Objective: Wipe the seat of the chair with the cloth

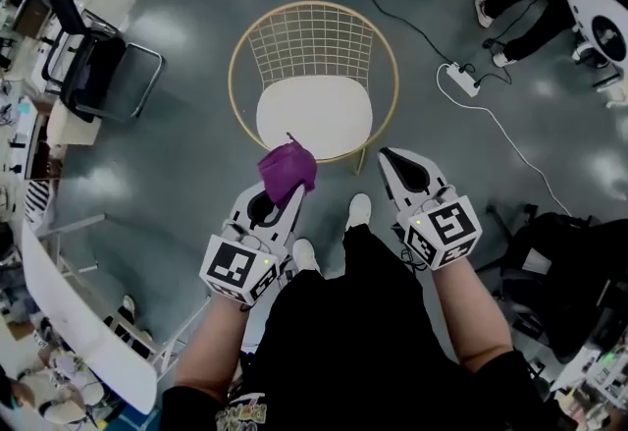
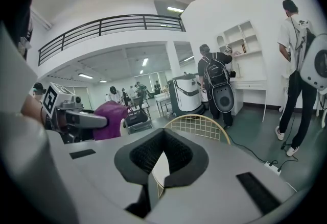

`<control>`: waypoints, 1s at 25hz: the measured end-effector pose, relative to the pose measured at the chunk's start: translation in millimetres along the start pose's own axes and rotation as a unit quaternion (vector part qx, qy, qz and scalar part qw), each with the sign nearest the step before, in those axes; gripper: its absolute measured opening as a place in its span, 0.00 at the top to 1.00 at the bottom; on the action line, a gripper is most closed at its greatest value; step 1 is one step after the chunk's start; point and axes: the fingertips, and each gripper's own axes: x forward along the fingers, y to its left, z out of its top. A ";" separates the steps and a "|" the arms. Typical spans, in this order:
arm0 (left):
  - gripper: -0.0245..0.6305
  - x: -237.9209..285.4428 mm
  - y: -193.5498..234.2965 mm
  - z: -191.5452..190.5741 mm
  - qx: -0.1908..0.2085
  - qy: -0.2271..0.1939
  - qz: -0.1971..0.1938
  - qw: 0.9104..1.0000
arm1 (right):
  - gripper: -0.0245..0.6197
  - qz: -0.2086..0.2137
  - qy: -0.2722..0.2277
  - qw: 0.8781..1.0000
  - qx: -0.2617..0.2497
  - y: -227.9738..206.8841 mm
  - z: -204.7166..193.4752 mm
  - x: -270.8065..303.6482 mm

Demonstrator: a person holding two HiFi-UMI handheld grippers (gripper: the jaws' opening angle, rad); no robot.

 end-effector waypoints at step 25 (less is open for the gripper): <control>0.85 164.9 -2.4 -68.3 -0.048 0.092 0.022 0.994 | 0.94 0.049 0.041 0.998 0.026 -137.7 -51.4 57.1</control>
